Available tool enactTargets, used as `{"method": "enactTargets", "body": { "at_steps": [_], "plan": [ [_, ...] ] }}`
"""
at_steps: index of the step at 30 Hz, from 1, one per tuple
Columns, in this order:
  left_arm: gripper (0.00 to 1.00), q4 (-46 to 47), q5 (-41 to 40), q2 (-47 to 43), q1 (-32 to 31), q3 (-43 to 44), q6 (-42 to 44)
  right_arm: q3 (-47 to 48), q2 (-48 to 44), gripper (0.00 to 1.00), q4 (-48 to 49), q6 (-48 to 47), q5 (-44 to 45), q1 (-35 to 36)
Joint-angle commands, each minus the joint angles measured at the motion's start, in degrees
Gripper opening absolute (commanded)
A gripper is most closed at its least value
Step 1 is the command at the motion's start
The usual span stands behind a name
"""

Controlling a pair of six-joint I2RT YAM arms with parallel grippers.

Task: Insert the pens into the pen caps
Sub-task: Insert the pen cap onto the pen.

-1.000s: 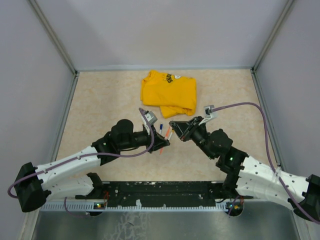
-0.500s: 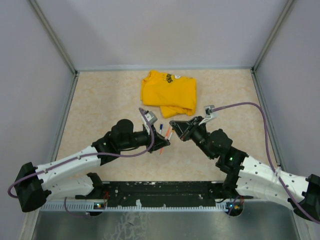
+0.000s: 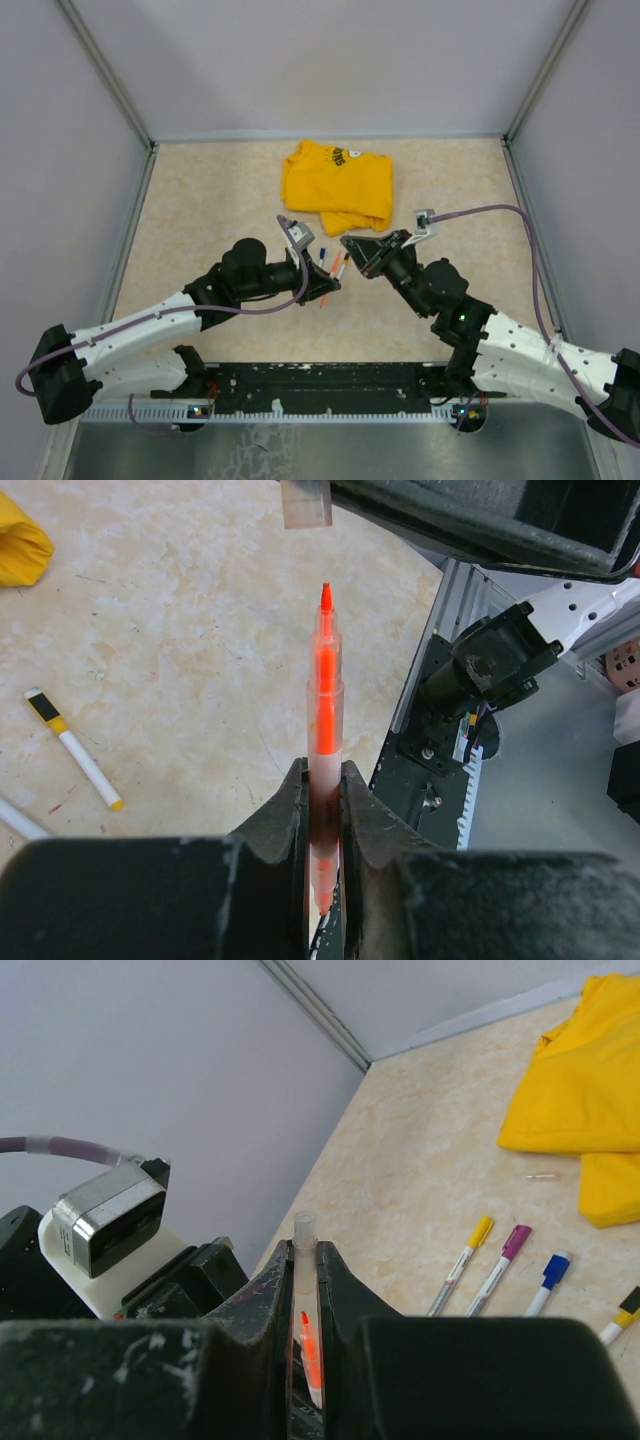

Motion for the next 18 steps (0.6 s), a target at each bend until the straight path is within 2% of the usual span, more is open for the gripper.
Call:
{"method": "enactTargets", "body": {
  "at_steps": [1, 18],
  "plan": [
    [0.0, 1.9, 0.3, -0.3, -0.1, 1.8, 0.6, 1.1, -0.6, 0.0, 5.7, 0.3, 1.9, -0.3],
    [0.0, 1.9, -0.3, -0.7, -0.1, 1.5, 0.6, -0.2, -1.6, 0.0, 0.7, 0.0, -1.0, -0.2]
  ]
}}
